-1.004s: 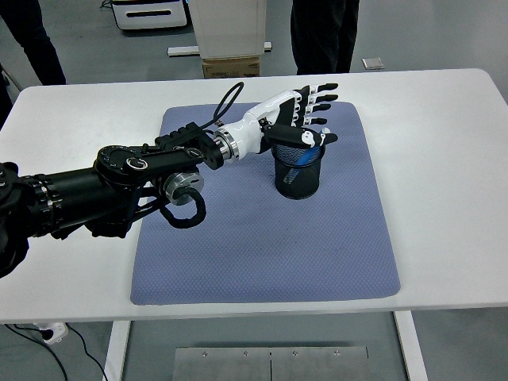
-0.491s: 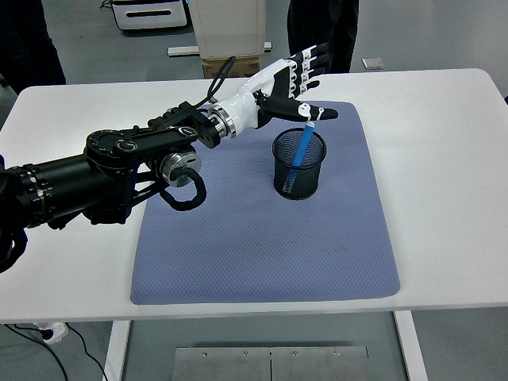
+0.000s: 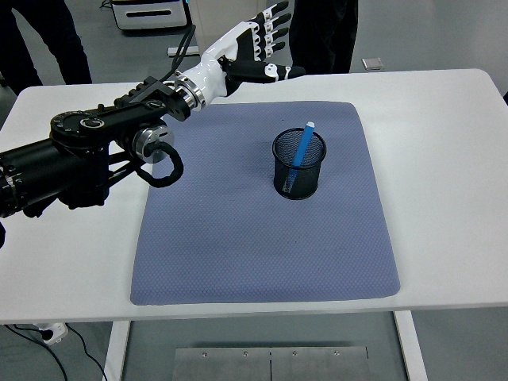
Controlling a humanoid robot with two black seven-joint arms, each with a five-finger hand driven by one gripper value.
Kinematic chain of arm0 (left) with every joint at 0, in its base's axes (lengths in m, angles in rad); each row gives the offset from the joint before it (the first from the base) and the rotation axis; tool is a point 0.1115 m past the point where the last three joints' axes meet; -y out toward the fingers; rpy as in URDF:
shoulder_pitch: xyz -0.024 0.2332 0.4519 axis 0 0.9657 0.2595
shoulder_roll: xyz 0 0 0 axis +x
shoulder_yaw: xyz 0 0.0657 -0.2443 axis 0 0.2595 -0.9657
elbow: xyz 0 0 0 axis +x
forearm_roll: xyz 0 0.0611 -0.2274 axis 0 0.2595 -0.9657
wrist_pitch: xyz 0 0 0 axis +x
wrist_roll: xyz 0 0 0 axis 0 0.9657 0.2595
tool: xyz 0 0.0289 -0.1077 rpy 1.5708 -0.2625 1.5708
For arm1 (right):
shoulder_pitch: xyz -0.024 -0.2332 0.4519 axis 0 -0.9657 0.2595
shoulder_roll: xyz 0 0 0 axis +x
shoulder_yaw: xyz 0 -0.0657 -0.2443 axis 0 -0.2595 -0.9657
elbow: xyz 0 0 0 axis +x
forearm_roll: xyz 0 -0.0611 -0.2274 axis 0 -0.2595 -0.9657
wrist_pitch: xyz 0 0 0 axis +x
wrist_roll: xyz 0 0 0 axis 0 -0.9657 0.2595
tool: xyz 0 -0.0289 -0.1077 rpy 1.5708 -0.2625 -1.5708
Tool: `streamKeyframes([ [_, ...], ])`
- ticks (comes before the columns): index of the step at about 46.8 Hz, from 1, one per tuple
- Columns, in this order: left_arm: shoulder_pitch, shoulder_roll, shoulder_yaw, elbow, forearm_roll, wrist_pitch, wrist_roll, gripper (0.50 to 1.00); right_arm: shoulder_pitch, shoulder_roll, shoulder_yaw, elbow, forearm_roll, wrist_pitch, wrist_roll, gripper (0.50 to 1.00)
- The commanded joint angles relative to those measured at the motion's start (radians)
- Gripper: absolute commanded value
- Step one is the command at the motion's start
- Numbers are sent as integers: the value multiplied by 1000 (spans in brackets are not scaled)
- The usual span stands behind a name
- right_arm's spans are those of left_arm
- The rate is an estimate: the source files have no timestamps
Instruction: Left hand places marker in pen holder
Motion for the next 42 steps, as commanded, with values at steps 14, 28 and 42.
streamKeyframes([
  [14, 129, 81, -154, 71, 1, 36, -4, 1000, 0, 0, 0, 0, 0, 0, 0, 1000],
  [28, 295, 121, -398, 72, 1, 28, -4, 1000, 0, 0, 0, 0, 0, 0, 0, 1000],
  [42, 371, 133, -442, 72, -2, 28, -4, 1000, 0, 0, 0, 0, 0, 0, 0, 1000],
])
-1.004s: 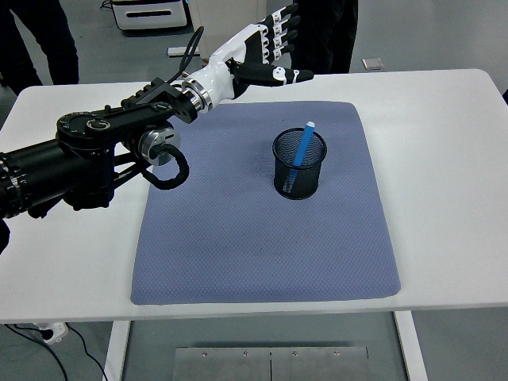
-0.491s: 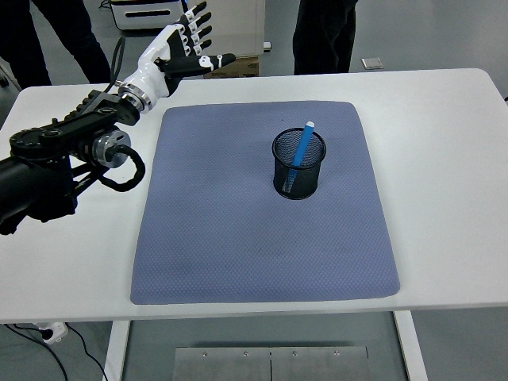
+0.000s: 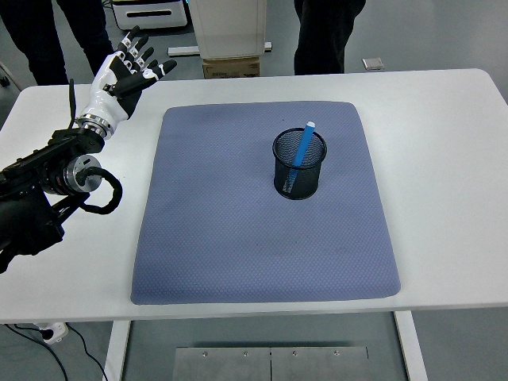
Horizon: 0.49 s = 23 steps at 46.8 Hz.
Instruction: Left hand places marker in pen holder
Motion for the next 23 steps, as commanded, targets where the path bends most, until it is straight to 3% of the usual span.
streamKeyframes([
  [1, 21, 8, -12, 0, -1, -1, 0, 1000, 0, 0, 0, 0, 0, 0, 0, 1000],
  [12, 93, 4, -17, 0, 3, 1, -2, 1000, 0, 0, 0, 0, 0, 0, 0, 1000],
  [23, 108, 10, -21, 26, 4, -2, -2, 1000, 0, 0, 2, 3, -2, 1, 0, 1000],
])
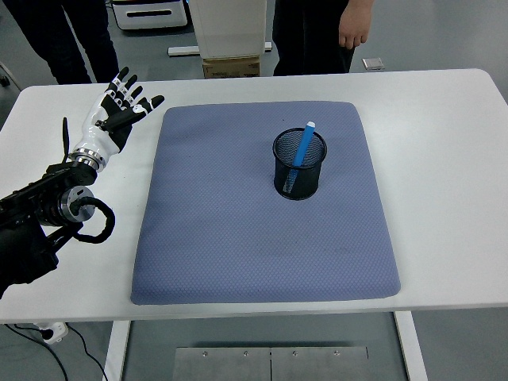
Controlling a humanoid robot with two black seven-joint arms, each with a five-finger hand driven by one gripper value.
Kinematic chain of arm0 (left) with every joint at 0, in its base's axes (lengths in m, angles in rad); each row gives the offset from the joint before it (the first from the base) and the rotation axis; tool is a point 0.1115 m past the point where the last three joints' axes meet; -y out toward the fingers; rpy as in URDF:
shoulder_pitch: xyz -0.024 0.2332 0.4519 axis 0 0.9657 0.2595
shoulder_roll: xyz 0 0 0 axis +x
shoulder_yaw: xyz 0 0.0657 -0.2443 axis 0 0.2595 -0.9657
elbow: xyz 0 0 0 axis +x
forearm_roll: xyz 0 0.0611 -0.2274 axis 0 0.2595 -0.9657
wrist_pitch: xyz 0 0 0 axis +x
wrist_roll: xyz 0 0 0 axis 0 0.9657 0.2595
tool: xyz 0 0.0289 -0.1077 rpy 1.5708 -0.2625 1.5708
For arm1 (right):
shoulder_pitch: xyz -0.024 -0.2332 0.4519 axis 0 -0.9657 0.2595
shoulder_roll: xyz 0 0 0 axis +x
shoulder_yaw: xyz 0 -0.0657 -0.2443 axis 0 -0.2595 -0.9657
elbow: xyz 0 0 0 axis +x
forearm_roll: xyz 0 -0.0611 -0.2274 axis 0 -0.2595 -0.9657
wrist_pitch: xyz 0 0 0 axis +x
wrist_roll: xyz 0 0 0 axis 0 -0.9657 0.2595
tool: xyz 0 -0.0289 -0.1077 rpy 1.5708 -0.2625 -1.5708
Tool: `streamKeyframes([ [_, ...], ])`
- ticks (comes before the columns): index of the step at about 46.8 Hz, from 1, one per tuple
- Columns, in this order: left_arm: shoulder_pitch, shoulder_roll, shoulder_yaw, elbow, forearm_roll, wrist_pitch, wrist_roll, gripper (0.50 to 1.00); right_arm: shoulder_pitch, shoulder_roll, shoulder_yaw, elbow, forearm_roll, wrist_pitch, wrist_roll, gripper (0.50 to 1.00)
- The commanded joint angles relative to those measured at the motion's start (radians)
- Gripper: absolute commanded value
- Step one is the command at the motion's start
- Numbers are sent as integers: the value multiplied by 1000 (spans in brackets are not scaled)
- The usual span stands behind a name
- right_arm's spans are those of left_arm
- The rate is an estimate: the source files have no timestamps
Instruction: Left hand places marker in pen holder
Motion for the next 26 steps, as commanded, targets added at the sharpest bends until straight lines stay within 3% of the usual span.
streamKeyframes([
  [1, 11, 0, -2, 12, 4, -1, 0, 1000, 0, 0, 1, 4, -1, 1, 0, 1000],
  [26, 39, -2, -8, 12, 1, -1, -1, 1000, 0, 0, -2, 0, -1, -11, 6, 1000],
])
